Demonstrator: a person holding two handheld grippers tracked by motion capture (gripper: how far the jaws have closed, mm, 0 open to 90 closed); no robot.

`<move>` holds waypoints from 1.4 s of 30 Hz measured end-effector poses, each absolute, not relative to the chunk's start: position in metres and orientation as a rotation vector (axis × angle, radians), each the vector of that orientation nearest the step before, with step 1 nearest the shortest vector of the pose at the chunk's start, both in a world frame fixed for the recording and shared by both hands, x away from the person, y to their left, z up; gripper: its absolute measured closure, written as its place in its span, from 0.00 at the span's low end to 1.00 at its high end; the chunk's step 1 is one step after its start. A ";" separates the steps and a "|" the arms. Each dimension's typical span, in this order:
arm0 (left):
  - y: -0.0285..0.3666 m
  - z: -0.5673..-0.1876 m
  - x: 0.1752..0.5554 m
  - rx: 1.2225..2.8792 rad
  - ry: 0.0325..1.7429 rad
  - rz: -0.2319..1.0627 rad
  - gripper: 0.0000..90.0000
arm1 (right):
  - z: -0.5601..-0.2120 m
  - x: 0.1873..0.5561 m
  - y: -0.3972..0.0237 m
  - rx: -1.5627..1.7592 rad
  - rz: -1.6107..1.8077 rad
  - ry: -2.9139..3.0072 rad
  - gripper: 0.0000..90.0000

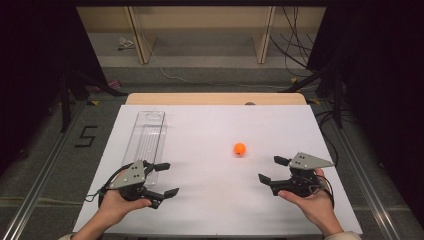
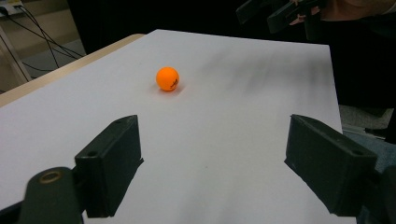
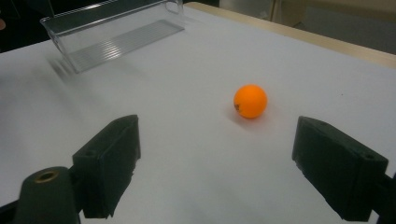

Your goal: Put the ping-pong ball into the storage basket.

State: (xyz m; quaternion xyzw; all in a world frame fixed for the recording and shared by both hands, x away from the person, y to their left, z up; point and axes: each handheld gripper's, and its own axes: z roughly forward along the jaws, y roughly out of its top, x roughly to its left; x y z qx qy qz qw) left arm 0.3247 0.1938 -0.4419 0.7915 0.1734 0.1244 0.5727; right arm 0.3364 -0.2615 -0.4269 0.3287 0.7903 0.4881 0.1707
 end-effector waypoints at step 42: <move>0.192 -0.442 0.324 1.861 0.393 0.286 0.20 | -0.438 0.392 -0.218 0.888 1.290 2.304 0.18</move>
